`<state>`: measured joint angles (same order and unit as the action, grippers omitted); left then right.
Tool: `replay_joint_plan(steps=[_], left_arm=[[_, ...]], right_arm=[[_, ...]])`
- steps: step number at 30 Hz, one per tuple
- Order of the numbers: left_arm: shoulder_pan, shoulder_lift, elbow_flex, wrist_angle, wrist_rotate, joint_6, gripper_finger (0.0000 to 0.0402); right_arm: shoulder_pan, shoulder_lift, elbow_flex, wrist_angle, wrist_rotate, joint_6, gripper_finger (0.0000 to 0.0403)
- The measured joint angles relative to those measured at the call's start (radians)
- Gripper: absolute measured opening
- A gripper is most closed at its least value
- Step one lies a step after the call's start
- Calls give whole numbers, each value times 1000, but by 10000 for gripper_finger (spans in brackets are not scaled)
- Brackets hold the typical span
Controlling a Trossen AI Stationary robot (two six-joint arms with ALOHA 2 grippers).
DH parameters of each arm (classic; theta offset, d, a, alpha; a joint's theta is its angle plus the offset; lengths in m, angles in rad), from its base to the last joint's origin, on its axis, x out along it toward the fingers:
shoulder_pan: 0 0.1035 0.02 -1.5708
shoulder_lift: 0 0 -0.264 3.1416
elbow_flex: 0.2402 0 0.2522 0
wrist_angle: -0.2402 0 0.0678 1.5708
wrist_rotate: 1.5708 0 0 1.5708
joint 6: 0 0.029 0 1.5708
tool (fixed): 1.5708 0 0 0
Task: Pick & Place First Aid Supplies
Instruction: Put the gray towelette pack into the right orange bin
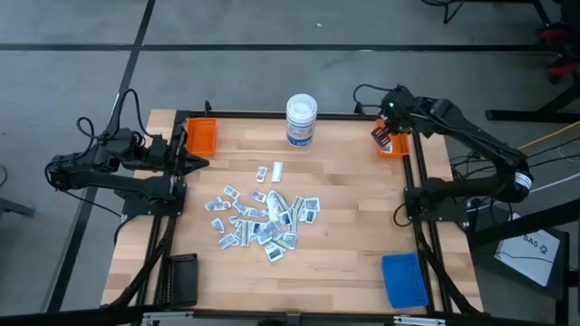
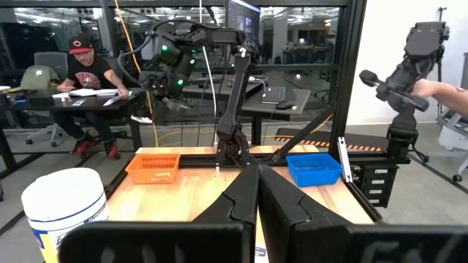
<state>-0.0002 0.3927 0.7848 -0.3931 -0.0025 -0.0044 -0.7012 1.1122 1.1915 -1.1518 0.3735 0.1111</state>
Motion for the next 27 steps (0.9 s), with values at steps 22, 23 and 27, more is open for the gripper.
replay_joint_plan(steps=[22,23,27], left_arm=[[0,0,0,0,0,0,4],[0,0,0,0,0,0,4],[0,0,0,0,0,0,4]], right_arm=[[-138,0,-350,198,-87,50,3],[-144,0,-366,211,-89,53,3],[-150,0,-408,261,-94,48,3]])
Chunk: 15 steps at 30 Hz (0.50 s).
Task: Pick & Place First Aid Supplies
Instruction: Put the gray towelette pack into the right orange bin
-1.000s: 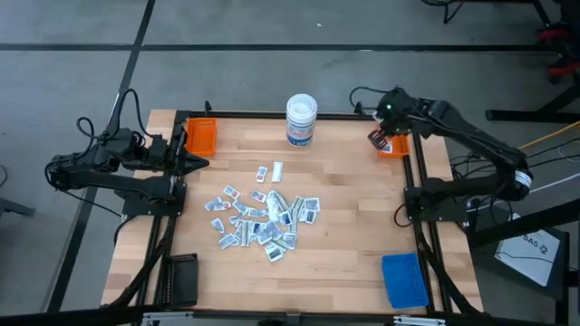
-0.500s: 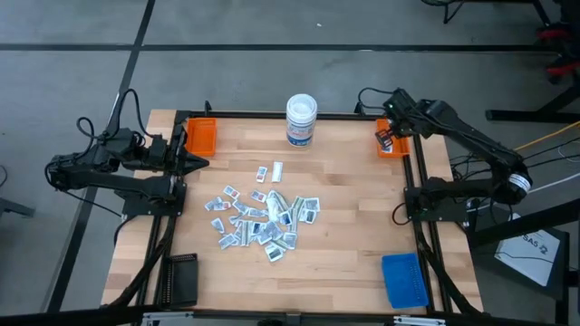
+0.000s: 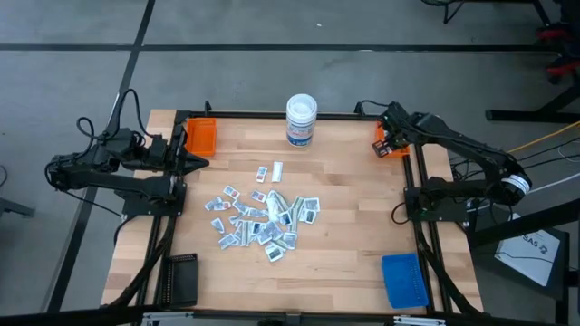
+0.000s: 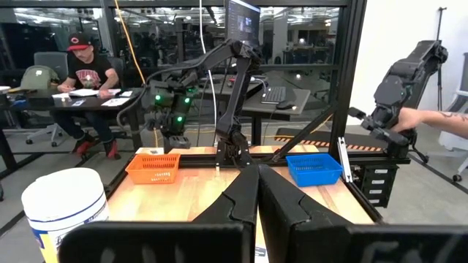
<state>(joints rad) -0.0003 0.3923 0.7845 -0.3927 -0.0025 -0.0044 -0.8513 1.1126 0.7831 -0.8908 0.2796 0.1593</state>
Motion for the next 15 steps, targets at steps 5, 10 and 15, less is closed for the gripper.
replay_joint_plan(steps=[5,10,15], left_arm=[[0,0,0,0,0,0,4],[0,0,0,0,0,0,4],[0,0,0,0,0,0,4]], right_arm=[[0,0,-9,12,-4,1,3],[0,0,-9,12,-3,4,4],[0,0,-9,15,-2,7,30]])
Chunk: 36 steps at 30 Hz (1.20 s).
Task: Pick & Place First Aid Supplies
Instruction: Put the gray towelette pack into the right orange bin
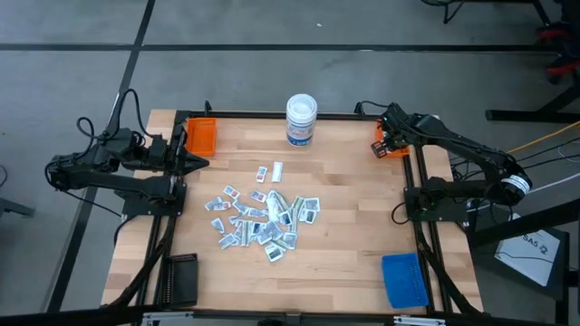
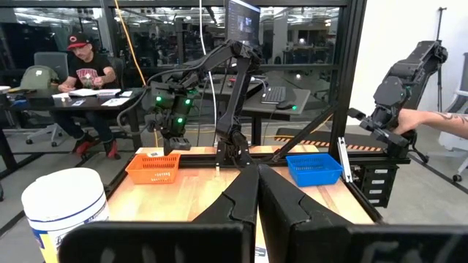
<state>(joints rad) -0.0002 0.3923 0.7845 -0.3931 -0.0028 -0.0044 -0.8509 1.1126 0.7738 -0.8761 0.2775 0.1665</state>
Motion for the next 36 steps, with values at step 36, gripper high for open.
replay_joint_plan(steps=[36], left_arm=[[0,0,0,0,0,0,4]], right_arm=[[186,0,2,184,-291,21,157]])
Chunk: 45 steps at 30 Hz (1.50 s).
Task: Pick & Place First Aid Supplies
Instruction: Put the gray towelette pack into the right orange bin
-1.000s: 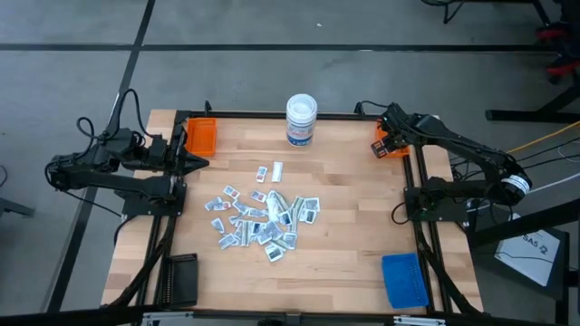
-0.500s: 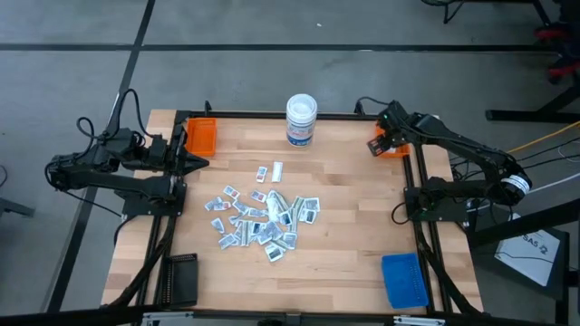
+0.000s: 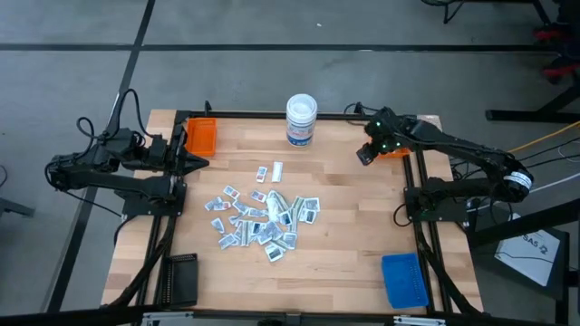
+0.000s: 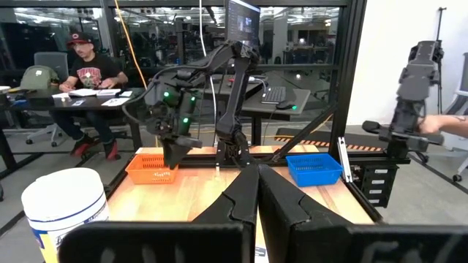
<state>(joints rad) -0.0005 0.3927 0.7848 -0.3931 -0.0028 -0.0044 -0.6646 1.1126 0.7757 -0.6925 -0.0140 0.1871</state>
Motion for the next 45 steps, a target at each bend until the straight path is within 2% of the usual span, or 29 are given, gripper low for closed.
replay_joint_plan(steps=[4,21,27,36,40,45], left_arm=[[0,0,0,0,0,0,4],[0,0,0,0,0,0,4],[0,0,0,0,0,0,4],[0,0,0,0,0,0,4],[0,0,0,0,0,0,4],[0,0,0,0,0,0,4]], right_arm=[[95,0,0,39,29,0,157],[492,12,0,257,33,90,128],[631,74,0,408,32,92,117],[796,224,1,521,32,101,102],[850,296,65,468,73,101,99],[902,398,210,290,153,77,98]])
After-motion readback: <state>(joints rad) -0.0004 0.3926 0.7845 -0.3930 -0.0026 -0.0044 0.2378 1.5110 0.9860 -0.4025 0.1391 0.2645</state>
